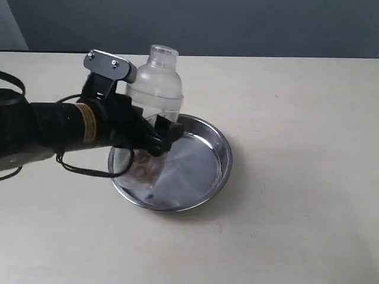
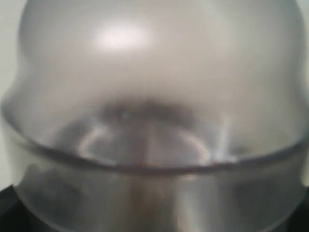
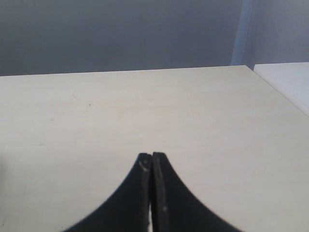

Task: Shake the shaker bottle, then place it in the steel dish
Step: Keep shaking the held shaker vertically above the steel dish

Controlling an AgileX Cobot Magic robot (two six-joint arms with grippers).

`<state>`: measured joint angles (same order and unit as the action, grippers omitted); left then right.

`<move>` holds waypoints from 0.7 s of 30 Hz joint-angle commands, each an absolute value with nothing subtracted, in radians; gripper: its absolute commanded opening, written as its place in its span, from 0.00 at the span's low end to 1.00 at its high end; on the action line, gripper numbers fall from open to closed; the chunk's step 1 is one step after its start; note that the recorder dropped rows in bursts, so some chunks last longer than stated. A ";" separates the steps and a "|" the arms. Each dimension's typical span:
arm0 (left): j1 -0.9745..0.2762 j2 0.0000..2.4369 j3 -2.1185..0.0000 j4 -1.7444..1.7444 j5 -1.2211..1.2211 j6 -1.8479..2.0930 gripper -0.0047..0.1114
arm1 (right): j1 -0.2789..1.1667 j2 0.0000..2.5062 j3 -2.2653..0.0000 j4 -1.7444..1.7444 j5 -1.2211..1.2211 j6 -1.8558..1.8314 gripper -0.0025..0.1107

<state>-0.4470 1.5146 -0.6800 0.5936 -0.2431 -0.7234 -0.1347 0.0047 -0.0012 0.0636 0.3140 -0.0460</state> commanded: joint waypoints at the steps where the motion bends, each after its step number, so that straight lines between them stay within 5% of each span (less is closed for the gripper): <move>1: -0.424 1.485 -0.701 0.299 -0.391 -0.669 0.04 | -0.140 0.000 0.000 0.061 0.305 -0.048 0.01; 4: -0.535 1.478 -0.738 0.798 -0.389 -0.748 0.04 | -0.140 0.000 0.000 0.061 0.305 -0.048 0.01; 7: -0.463 1.499 -0.785 0.610 -0.039 -0.659 0.04 | -0.140 0.000 0.000 0.061 0.305 -0.048 0.01; 10: -0.346 1.520 -0.765 0.432 -0.270 -0.763 0.04 | -0.140 0.000 0.000 0.061 0.305 -0.048 0.01; 13: -0.470 1.474 -0.787 0.990 -0.428 -0.986 0.04 | -0.140 0.000 0.000 0.061 0.305 -0.048 0.01; 15: -0.500 1.463 -0.820 0.926 -0.104 -0.996 0.04 | -0.140 0.000 0.000 0.061 0.305 -0.048 0.01; 17: -0.397 1.495 -0.838 0.769 0.015 -0.938 0.04 | -0.140 0.000 0.000 0.061 0.305 -0.048 0.01; 19: -0.301 1.517 -0.820 0.638 -0.170 -0.983 0.04 | -0.140 0.000 0.000 0.061 0.305 -0.048 0.01; 21: -0.357 1.488 -0.782 0.839 -0.490 -1.122 0.04 | -0.140 0.000 0.000 0.061 0.305 -0.048 0.01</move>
